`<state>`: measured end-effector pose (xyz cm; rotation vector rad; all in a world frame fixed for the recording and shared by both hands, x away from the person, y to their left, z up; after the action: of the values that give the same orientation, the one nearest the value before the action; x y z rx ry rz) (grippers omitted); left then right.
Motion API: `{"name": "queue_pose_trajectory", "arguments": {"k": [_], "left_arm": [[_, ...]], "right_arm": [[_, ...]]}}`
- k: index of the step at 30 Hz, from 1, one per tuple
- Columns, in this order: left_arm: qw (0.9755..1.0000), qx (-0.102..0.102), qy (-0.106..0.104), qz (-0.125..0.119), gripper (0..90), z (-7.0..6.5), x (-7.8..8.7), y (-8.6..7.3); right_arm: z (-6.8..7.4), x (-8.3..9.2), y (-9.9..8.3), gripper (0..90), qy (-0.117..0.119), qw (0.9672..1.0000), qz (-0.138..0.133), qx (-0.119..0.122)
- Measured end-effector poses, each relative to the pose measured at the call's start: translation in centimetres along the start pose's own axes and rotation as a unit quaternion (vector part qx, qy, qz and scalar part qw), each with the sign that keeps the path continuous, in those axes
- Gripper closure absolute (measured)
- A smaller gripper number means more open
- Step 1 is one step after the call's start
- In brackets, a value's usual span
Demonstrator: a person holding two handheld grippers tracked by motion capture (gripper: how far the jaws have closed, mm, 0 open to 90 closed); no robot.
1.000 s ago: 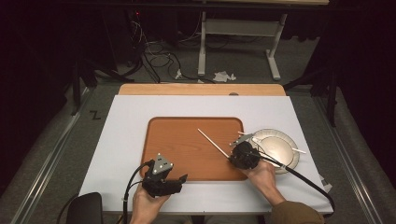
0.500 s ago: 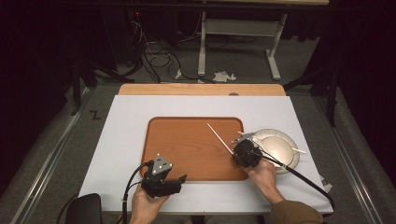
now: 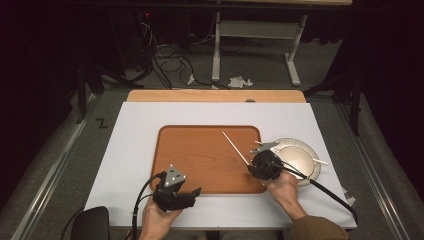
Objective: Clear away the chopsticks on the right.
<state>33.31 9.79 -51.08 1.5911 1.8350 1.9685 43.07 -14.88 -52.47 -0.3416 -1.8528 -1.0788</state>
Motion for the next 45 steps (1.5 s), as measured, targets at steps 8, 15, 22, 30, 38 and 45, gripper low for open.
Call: {"name": "queue_pose_trajectory", "arguments": {"k": [8,15,22,30,38,45], "left_arm": [[0.9999,-0.008,-0.013,0.006,35.7,-0.1,-0.8,0.5],[0.9993,-0.018,-0.032,0.006,35.6,-0.4,-1.5,1.2],[0.9985,-0.030,-0.045,0.007,35.5,-0.6,-2.2,1.9],[0.9975,-0.039,-0.059,0.006,35.8,-0.8,-2.7,2.5],[0.9971,-0.040,-0.064,0.003,36.3,-0.9,-3.0,2.9],[0.9972,-0.040,-0.064,0.002,36.8,-0.8,-2.9,2.9]], "right_arm": [[0.2,2.4,0.0,68.5,0.022,0.9984,-0.047,0.021],[-0.6,4.4,-0.6,67.4,0.026,0.9969,-0.074,0.006],[-1.6,6.8,-1.4,66.6,0.003,0.9957,-0.093,-0.003],[-3.8,8.9,-2.7,65.4,-0.015,0.9927,-0.115,-0.036],[-6.4,11.0,-4.1,64.4,-0.034,0.9869,-0.137,-0.077],[-8.7,11.7,-5.3,65.1,-0.055,0.9835,-0.140,-0.101]]}}
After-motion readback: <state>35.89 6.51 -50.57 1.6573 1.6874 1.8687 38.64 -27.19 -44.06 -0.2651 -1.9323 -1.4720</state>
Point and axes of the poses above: each handheld gripper's, and its own axes: x roughly backward along the jaws, y roughly out of its top, z roughly to its left, the point moved 6 cm from there along -x, roughly forward along the jaws, and after that the axes turned 7 degrees about -y, right-handed, at the moved point
